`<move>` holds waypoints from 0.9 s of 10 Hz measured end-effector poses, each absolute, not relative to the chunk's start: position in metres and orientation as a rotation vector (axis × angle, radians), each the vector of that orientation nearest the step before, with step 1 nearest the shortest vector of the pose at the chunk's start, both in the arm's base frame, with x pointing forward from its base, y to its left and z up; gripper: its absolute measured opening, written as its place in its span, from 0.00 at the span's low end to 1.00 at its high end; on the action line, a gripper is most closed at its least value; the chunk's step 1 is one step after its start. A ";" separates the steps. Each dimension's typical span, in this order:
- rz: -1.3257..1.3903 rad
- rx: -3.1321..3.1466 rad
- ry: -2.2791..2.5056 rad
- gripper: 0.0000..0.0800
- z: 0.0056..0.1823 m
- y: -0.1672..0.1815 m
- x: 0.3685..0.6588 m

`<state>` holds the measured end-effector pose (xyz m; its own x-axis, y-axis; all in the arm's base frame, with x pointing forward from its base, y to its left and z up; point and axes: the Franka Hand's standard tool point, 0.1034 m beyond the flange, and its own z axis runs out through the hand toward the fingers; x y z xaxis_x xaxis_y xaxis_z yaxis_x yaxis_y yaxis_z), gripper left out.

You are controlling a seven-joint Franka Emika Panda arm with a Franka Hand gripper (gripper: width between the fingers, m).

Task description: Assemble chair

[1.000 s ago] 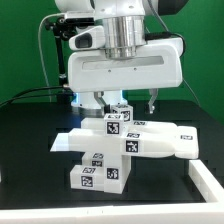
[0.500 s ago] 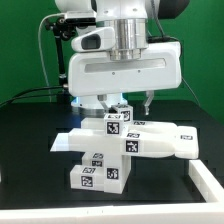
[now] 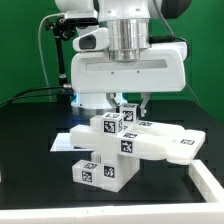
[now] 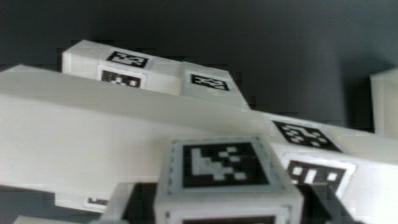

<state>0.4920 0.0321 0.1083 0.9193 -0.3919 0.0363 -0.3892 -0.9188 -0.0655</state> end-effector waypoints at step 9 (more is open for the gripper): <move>-0.063 -2.667 1.457 0.35 0.109 0.035 0.495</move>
Offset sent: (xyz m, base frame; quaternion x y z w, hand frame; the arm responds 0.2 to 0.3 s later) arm -0.0067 -0.0011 -0.0042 -0.0068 0.0116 0.2434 0.9698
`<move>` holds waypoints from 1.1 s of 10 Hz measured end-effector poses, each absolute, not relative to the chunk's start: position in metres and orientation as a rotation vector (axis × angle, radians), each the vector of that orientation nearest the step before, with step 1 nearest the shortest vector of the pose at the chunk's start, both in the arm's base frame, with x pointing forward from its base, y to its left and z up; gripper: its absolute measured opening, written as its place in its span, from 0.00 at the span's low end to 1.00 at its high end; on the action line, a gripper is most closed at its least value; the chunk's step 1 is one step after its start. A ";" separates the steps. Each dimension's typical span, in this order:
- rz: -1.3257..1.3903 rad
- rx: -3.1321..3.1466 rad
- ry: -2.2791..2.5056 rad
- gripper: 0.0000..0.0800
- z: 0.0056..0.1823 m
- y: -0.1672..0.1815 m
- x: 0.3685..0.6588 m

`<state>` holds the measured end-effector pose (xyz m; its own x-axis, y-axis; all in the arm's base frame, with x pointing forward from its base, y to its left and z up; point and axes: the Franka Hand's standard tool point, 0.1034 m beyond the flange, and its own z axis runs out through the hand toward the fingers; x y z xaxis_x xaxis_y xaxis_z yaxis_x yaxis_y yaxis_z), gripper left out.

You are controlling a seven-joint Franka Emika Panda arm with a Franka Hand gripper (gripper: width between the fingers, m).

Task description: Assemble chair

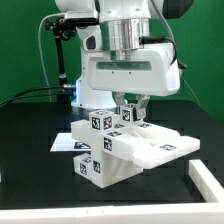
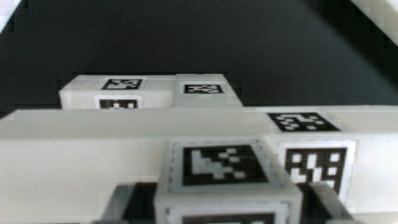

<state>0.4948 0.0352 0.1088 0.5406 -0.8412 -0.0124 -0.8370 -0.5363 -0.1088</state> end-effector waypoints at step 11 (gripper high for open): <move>-0.025 -2.651 1.366 0.81 0.156 0.042 0.493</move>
Offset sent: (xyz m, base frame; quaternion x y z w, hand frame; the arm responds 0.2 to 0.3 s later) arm 0.0000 0.0000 0.0000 0.0000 0.0000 0.0000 1.0000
